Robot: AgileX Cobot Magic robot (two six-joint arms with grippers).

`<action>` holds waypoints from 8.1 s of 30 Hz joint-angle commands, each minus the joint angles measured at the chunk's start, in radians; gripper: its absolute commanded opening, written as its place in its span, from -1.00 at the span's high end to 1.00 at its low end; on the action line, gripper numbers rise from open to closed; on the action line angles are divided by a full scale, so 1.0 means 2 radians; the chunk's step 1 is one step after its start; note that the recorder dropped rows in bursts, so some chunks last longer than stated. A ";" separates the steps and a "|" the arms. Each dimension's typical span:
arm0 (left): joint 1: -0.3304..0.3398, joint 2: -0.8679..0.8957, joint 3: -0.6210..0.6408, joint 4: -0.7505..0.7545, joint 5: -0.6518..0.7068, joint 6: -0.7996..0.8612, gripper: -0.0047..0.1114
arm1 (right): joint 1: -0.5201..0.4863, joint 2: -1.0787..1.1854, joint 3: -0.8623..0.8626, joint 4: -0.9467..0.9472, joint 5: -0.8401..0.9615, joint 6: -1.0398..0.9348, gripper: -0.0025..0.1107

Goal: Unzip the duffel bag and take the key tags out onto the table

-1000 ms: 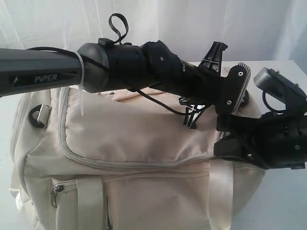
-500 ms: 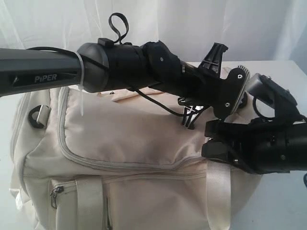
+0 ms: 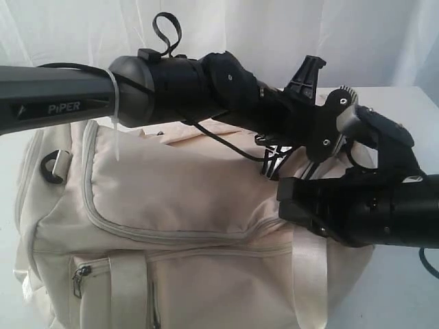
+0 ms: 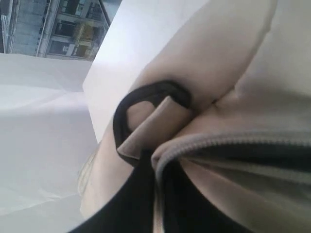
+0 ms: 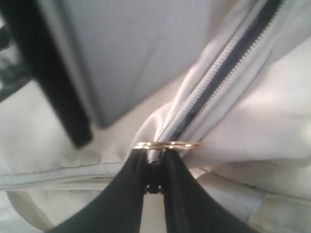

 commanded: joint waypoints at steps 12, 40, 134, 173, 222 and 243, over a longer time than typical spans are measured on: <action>0.006 -0.004 -0.007 -0.083 -0.153 0.066 -0.14 | 0.013 -0.006 -0.034 -0.133 0.183 -0.029 -0.58; -0.008 -0.094 0.071 -0.329 -0.196 0.081 -0.36 | 0.013 -0.139 -0.214 -0.505 0.320 0.188 0.27; -0.052 -0.198 0.307 0.033 0.029 -0.717 0.69 | -0.087 0.138 -0.313 -0.369 0.276 0.104 -0.40; -0.082 -0.181 0.355 0.176 -0.118 -0.557 0.06 | -0.085 0.189 -0.313 -0.345 0.284 0.109 0.96; -0.083 -0.234 0.355 0.158 -0.009 -0.545 0.92 | -0.085 0.189 -0.313 -0.348 0.281 0.109 0.96; -0.034 -0.317 0.355 0.207 0.162 -0.694 0.92 | -0.086 0.189 -0.313 -0.414 0.271 0.158 0.96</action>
